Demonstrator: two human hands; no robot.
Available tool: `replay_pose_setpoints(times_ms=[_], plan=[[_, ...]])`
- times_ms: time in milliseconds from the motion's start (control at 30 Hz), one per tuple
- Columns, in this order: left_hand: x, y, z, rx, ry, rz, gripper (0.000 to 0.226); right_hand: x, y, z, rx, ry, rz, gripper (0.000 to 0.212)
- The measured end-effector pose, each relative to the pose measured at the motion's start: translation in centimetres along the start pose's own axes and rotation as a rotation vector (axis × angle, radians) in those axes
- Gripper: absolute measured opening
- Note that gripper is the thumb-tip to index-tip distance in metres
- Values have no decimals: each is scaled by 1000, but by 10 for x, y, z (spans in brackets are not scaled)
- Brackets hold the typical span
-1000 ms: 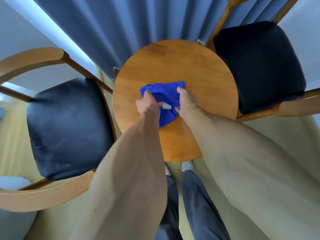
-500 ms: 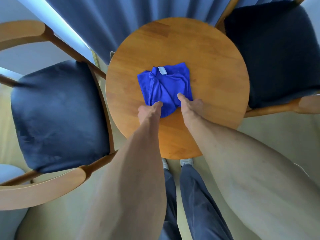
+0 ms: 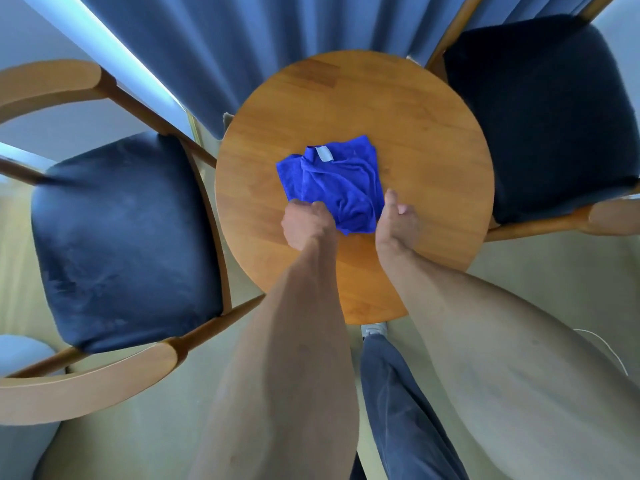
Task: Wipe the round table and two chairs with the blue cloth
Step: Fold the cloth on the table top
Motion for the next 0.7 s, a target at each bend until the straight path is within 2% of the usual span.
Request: replay_pose_setpoints(times_ms=[33,67,167,267,333,400,467,567,633,700], plan=[[10,-5,-10,50,-47,79,24,-5,3,-3,55,40,-55,57],[14,-9,-22,121,-68,94,33,-13,7,-6,129,120,-105,67],[6,-21,-41,211,18,9,48,-28,11,-12,276,357,-120,90],[-10,-31,-49,203,146,-54,48,-29,13,-10,126,287,-17,79],[-17,-30,-49,188,196,-50,33,-26,21,1,-43,201,53,61],[-16,-24,-46,186,232,-9,21,-26,25,6,-81,90,76,40],[-5,-22,-44,176,270,60,30,-17,22,-6,18,55,121,33],[14,-20,-47,179,284,125,39,4,11,-47,224,83,215,41],[17,-18,-52,180,263,131,39,0,10,-73,346,136,180,44],[15,-14,-58,195,243,129,36,-9,9,-78,338,174,150,46]])
Point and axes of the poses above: each hand's wrist, its own y-axis away from the middle knuckle, its own x-axis out of the back of the hand, z = x × y, the point moved 8 cm from there along -y, towards the middle knuckle, and after that the axes turned 7 degrees about y, right-handed, at the moved point
